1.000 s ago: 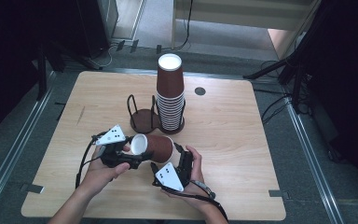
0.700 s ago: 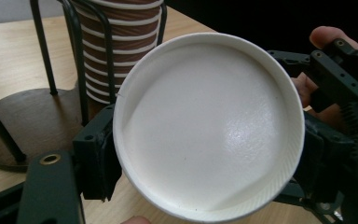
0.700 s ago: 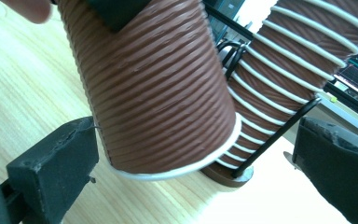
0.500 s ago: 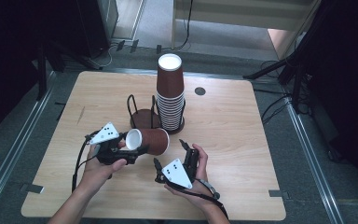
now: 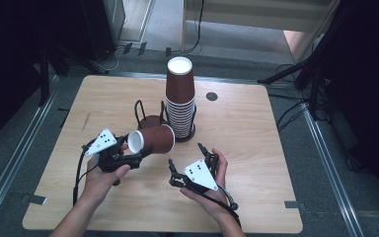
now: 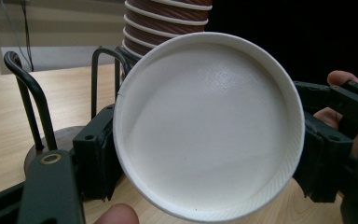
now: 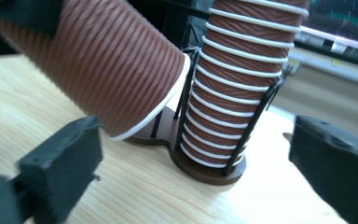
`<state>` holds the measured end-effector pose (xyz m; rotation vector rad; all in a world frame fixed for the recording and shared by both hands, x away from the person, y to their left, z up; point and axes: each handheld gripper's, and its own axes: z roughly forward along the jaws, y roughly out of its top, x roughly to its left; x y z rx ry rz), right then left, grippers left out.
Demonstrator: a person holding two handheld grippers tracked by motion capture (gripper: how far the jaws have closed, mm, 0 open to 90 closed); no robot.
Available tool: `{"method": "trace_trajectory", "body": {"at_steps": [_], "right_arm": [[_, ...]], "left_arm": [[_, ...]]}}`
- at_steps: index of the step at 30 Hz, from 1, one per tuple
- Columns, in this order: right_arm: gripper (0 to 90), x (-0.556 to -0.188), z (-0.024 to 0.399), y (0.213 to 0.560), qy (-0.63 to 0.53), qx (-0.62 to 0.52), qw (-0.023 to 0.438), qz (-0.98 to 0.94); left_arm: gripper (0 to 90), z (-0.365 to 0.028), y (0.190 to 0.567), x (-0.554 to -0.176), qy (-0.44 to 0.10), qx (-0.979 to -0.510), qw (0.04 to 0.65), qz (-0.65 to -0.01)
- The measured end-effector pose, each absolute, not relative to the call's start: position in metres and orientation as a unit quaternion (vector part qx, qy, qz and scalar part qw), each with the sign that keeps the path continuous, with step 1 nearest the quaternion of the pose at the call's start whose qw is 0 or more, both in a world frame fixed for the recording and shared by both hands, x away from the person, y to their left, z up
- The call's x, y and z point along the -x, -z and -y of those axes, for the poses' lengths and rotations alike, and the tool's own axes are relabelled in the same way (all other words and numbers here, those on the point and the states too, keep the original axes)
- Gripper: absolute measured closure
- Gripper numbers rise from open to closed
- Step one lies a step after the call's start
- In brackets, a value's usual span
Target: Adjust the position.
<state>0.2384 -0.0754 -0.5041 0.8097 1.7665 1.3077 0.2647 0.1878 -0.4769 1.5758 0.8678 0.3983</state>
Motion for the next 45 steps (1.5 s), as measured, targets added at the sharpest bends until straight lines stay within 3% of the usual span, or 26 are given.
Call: {"method": "trace_trajectory", "body": {"at_steps": [2, 15, 18, 24, 29, 35, 39, 45], "right_arm": [[14.0, -0.239, 0.076, 0.502, -0.519, -0.341, 0.389, -0.68], [14.6, -0.245, 0.082, 0.496, -0.542, -0.379, 0.331, -0.673], [23.2, -0.247, 0.08, 0.497, -0.527, -0.396, 0.319, -0.681], [25.0, -0.25, 0.078, 0.504, -0.524, -0.396, 0.328, -0.679], [19.0, -0.251, 0.08, 0.507, -0.517, -0.407, 0.323, -0.68], [0.0, -0.242, 0.079, 0.495, -0.518, -0.448, 0.276, -0.674], [0.0, -0.237, 0.076, 0.489, -0.528, -0.45, 0.268, -0.668], [0.0, -0.237, 0.079, 0.482, -0.56, -0.485, 0.212, -0.637]], "left_arm": [[23.1, -0.188, 0.477, -0.265, -0.175, -0.68, 0.605, -0.375], [23.3, -0.187, 0.481, -0.263, -0.208, -0.654, 0.632, -0.36], [23.3, -0.186, 0.482, -0.263, -0.217, -0.648, 0.637, -0.355], [23.4, -0.184, 0.482, -0.263, -0.222, -0.638, 0.647, -0.353], [23.3, -0.185, 0.482, -0.264, -0.227, -0.631, 0.653, -0.352], [23.4, -0.186, 0.483, -0.265, -0.236, -0.625, 0.656, -0.351], [23.5, -0.184, 0.483, -0.264, -0.24, -0.621, 0.659, -0.349], [23.5, -0.183, 0.484, -0.264, -0.244, -0.615, 0.666, -0.344]]}}
